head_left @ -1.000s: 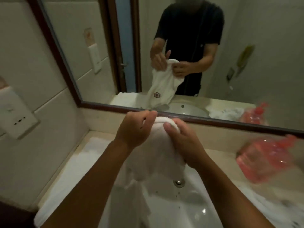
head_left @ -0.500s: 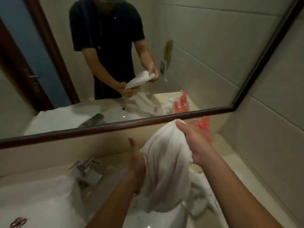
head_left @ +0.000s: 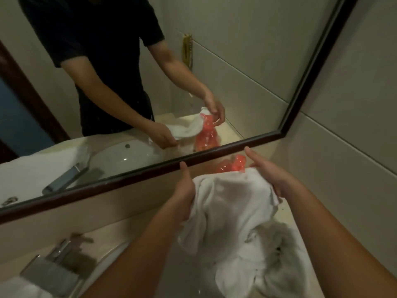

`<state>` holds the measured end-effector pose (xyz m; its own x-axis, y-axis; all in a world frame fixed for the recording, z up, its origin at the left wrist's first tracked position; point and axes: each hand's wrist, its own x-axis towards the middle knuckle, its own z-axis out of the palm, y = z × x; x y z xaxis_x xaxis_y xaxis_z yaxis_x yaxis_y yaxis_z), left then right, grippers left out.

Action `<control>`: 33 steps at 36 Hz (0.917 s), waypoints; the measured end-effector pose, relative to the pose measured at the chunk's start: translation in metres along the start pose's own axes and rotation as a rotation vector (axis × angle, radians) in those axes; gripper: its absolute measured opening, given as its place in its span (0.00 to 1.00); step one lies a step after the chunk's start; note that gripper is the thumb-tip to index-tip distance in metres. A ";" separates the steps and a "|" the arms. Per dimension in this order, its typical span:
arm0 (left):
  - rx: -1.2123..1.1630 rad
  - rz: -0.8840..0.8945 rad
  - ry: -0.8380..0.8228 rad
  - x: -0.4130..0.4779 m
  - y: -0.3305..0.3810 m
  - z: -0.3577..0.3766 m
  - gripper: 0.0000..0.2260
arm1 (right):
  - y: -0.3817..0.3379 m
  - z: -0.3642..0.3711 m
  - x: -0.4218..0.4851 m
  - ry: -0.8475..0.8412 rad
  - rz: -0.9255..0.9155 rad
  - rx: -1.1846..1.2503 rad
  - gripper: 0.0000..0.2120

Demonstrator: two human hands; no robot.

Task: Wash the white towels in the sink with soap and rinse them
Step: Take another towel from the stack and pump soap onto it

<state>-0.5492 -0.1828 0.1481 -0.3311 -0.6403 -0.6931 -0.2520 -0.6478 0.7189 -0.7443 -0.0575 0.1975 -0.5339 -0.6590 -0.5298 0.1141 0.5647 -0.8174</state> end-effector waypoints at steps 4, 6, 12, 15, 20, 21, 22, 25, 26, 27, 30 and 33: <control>-0.020 -0.093 -0.126 0.013 0.004 0.008 0.52 | -0.014 0.005 0.009 0.016 -0.122 -0.111 0.29; -0.052 -0.106 -0.154 0.025 0.001 0.011 0.54 | -0.018 0.005 0.008 0.009 -0.156 -0.164 0.28; -0.117 -0.138 -0.153 0.043 0.001 0.016 0.54 | -0.018 0.005 0.006 -0.003 -0.267 -0.131 0.18; -0.124 -0.140 -0.147 0.037 0.004 0.020 0.50 | -0.017 0.005 0.004 0.009 -0.268 -0.105 0.20; -0.168 -0.169 -0.159 0.026 0.006 0.022 0.49 | -0.020 0.005 0.000 0.060 -0.296 -0.107 0.21; -0.186 -0.176 -0.173 0.023 0.006 0.023 0.50 | -0.020 0.005 0.000 0.061 -0.289 -0.106 0.21; -0.199 -0.178 -0.191 0.019 0.006 0.023 0.51 | -0.018 0.005 0.002 0.071 -0.279 -0.106 0.21; -0.228 -0.173 -0.204 0.010 0.005 0.023 0.54 | -0.013 0.006 0.009 0.173 -0.251 -0.124 0.21; -0.233 -0.172 -0.202 0.008 0.004 0.022 0.54 | -0.011 0.007 0.011 0.202 -0.239 -0.140 0.22; -0.232 -0.169 -0.203 0.006 0.004 0.021 0.54 | -0.011 0.007 0.011 0.223 -0.226 -0.167 0.23; -0.229 -0.153 -0.219 -0.004 0.003 0.020 0.54 | -0.013 0.008 0.008 0.244 -0.190 -0.264 0.24; -0.214 -0.126 -0.206 -0.013 0.004 0.020 0.51 | -0.015 0.007 0.005 0.252 -0.198 -0.286 0.27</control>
<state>-0.5644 -0.1689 0.1608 -0.4917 -0.4667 -0.7351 -0.1127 -0.8030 0.5852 -0.7426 -0.0727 0.2059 -0.7144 -0.6462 -0.2682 -0.2288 0.5781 -0.7832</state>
